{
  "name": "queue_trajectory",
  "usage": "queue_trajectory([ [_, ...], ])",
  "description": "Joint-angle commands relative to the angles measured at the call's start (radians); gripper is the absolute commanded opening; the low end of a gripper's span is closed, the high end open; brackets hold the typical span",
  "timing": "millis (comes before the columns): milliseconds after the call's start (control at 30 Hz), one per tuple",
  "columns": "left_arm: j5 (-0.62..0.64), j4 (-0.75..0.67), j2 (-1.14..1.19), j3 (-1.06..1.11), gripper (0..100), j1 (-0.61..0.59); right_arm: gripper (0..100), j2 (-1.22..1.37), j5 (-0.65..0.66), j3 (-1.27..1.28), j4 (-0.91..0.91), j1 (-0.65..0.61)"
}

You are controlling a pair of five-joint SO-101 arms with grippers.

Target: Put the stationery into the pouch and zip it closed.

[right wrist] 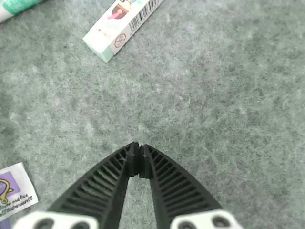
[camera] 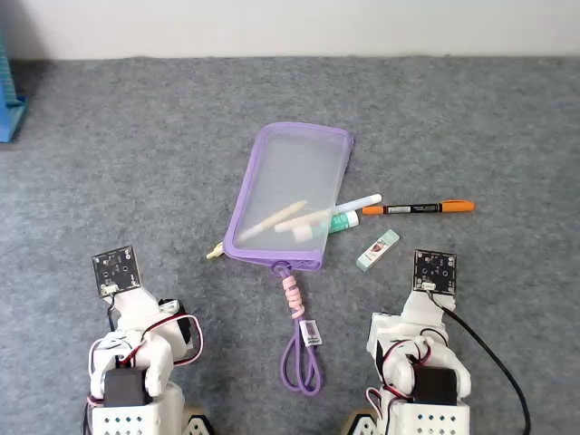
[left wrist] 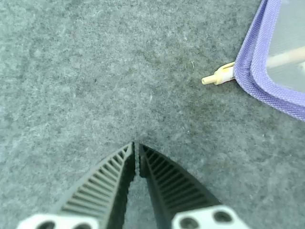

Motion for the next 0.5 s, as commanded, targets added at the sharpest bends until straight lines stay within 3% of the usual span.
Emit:
queue_trajectory([
  [0, 0.0, -0.023, -0.008, -0.005, 1, -0.002, 0.9, -0.007, 0.015, 0.018, -0.005, 0.01],
  [100, 0.0, -0.023, -0.008, -0.005, 1, -0.002, 0.9, -0.008, 0.132, 0.018, -0.016, 0.035],
  [333, 0.0, -0.023, -0.008, -0.005, 1, -0.002, 0.8, -0.008, 0.568, -0.017, -0.168, 0.114],
  [467, 0.0, -0.023, -0.008, -0.005, 1, -0.002, 0.8, -0.002, 0.505, -0.158, -0.128, 0.117],
])
